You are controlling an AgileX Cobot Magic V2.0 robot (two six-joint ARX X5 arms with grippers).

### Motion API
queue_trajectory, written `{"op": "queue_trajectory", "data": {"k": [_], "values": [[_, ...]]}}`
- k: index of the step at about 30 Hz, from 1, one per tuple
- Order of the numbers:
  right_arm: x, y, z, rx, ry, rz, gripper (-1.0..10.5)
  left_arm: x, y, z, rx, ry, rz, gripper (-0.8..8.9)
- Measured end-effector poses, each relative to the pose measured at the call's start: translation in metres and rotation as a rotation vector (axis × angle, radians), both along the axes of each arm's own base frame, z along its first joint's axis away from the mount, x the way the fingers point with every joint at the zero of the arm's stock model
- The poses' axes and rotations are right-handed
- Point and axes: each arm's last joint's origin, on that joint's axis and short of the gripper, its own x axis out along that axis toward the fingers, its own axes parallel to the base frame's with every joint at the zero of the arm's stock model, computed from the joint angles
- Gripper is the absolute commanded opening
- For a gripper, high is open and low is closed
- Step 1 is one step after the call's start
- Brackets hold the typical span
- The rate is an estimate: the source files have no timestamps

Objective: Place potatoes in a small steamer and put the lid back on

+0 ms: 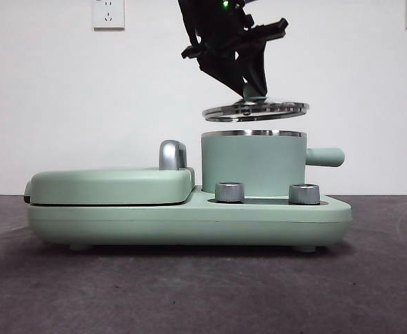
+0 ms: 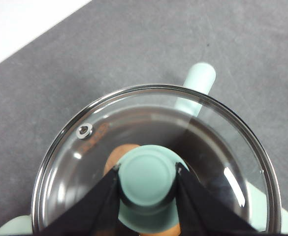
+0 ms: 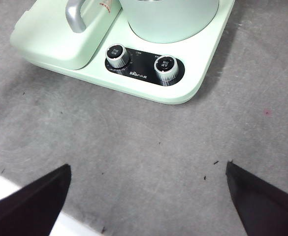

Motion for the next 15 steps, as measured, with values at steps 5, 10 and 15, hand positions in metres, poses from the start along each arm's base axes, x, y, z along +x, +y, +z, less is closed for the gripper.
{"op": "queue_trajectory", "data": {"k": [5, 10, 15], "values": [[0.000, 0.000, 0.000, 0.005, 0.007, 0.008, 4.9, 0.002, -0.002, -0.007, 0.019, 0.010, -0.006, 0.14], [0.000, 0.000, 0.000, 0.007, 0.009, 0.005, 4.9, 0.007, -0.006, -0.014, 0.019, 0.001, -0.010, 0.14], [0.000, 0.000, 0.000, 0.009, 0.011, 0.003, 4.9, 0.011, -0.009, -0.021, 0.023, 0.004, -0.010, 0.14]]}}
